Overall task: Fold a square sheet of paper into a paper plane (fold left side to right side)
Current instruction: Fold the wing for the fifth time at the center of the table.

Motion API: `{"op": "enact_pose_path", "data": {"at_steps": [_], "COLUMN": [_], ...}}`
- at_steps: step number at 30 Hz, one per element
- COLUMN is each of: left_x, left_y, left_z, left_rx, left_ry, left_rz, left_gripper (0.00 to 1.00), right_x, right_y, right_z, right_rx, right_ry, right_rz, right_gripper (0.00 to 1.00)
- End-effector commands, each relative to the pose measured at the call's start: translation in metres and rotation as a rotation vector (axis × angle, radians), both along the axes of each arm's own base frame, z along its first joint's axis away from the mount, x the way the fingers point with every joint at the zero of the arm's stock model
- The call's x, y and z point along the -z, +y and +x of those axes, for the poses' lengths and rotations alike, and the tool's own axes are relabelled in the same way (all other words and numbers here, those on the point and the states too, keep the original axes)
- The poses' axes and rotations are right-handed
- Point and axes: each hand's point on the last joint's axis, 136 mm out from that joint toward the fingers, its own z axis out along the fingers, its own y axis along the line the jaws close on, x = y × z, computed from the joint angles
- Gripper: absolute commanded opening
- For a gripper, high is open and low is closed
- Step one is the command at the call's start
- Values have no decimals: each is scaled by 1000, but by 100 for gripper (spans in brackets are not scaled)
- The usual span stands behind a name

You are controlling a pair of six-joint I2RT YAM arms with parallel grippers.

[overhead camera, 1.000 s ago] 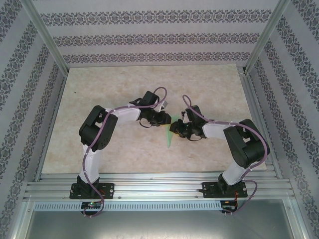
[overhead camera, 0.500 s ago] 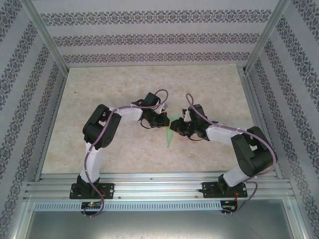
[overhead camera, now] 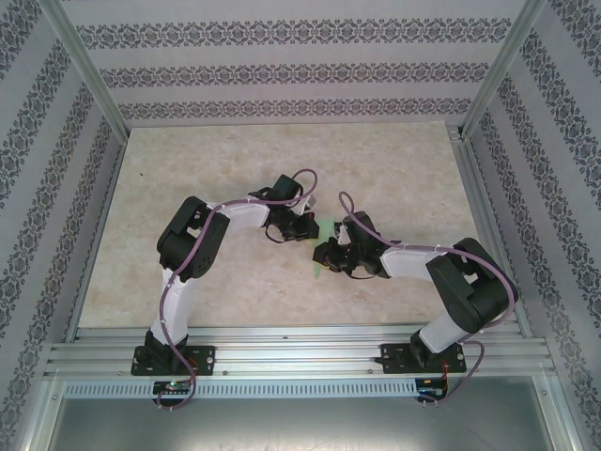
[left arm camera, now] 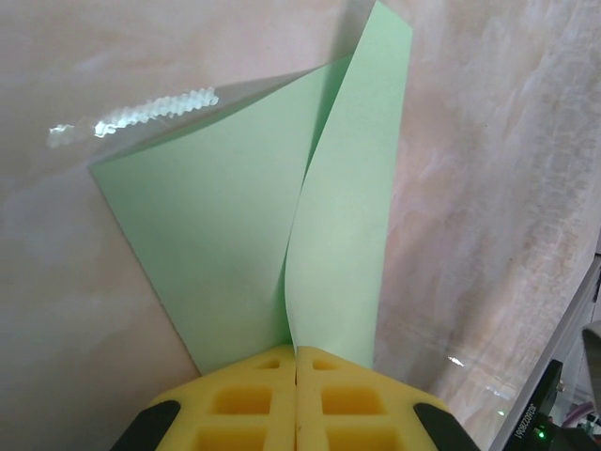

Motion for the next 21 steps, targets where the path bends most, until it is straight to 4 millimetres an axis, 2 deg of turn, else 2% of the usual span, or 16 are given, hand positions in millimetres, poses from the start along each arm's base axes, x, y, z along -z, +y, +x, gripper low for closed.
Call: {"op": "enact_pose_path", "data": {"at_steps": [1,13,21], "left_x": [9,17,21], "left_y": [2,6,7], "left_z": [3,2,1], "left_rx": [8,0,0], "left_ry": [-11,-6,-2], "left_rz": [33,57,62], "left_gripper": [8,8,8], "right_x": [4,9,22], "right_y": [3,8,5], "right_z": [-7,-18,-24], "right_rx": [7,2,-5], "right_ry": [11,29,74], "right_rz": [10,8,-35], "right_gripper": [18,18,18]}}
